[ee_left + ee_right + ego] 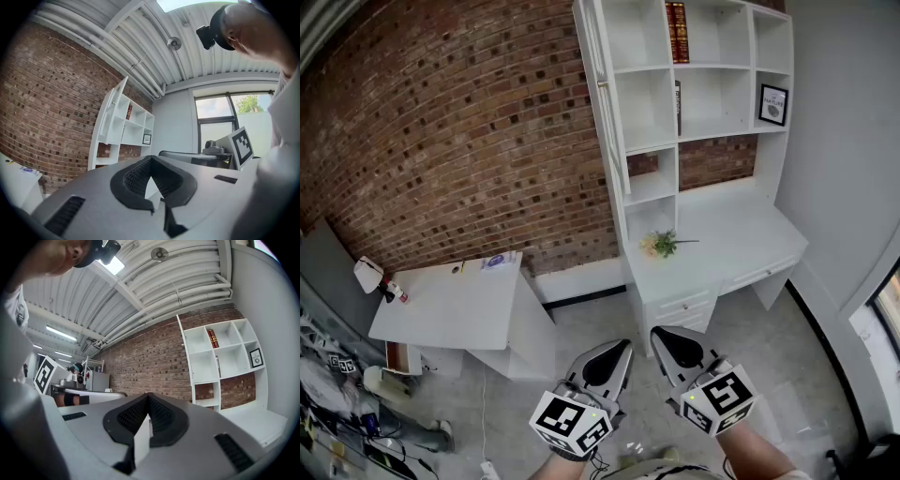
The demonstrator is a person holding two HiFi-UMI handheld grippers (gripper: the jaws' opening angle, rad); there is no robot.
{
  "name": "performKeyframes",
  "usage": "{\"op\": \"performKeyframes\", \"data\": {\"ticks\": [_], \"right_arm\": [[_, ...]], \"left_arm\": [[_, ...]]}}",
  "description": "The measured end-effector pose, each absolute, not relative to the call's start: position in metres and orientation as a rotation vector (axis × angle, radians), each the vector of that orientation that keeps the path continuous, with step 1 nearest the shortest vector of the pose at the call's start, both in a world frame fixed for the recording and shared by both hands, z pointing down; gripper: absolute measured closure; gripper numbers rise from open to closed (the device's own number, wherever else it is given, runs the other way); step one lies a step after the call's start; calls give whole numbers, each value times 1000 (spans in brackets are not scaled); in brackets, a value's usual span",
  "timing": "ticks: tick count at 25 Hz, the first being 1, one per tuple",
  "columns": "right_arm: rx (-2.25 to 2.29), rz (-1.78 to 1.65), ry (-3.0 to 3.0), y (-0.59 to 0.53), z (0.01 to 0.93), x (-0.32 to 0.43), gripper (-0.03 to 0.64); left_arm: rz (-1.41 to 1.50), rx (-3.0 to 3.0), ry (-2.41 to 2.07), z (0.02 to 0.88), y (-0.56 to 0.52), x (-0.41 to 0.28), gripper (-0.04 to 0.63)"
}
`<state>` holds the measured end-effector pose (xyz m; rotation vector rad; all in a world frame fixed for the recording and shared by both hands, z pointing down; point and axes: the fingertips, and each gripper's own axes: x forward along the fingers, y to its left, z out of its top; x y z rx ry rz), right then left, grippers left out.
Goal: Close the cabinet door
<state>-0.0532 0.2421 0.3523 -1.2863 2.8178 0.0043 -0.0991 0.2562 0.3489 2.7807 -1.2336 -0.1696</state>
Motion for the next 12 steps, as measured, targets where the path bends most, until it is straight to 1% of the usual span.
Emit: {"op": "performKeyframes", "data": {"ticks": [12], "right_arm": [[-1273, 12, 2828, 238, 359, -34, 600]], "left_arm": [[-152, 2767, -1261, 357, 252, -80, 584]]}}
